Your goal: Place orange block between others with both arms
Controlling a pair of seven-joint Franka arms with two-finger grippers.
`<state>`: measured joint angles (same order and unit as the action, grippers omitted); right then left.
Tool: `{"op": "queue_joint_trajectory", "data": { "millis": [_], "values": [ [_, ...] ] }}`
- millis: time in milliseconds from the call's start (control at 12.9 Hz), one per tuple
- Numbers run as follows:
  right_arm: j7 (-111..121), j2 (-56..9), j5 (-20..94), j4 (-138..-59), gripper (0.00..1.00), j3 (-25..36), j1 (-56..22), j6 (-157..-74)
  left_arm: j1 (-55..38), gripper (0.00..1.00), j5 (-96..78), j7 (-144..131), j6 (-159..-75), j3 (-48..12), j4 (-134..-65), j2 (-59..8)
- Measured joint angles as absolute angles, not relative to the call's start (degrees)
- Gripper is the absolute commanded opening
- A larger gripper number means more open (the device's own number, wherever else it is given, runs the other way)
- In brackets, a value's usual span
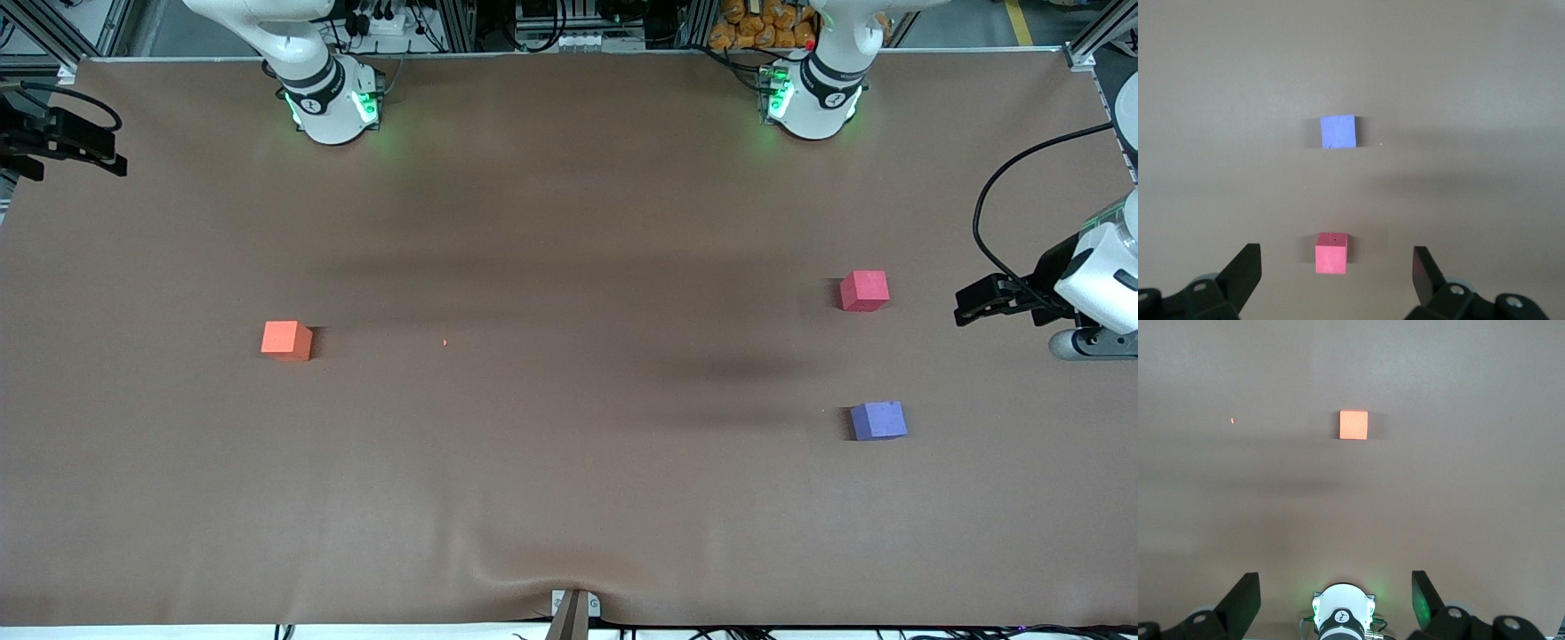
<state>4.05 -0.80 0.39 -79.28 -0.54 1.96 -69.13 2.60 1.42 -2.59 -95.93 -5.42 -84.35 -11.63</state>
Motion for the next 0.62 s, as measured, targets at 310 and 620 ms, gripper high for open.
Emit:
{"op": "queue_joint_trajectory", "data": {
  "millis": [310, 620],
  "values": [
    [4.06, -0.80, 0.40, -79.28, 1.00, -0.79, 1.95, -69.13, 2.60, 1.00, 1.42, -2.62, -92.42, -5.42, -84.27, -11.62],
    [4.06, -0.80, 0.36, -79.28, 1.00, -0.71, 1.96, -69.13, 2.56, 1.00, 1.42, -2.63, -92.27, -5.45, -84.25, -11.62]
  ]
}}
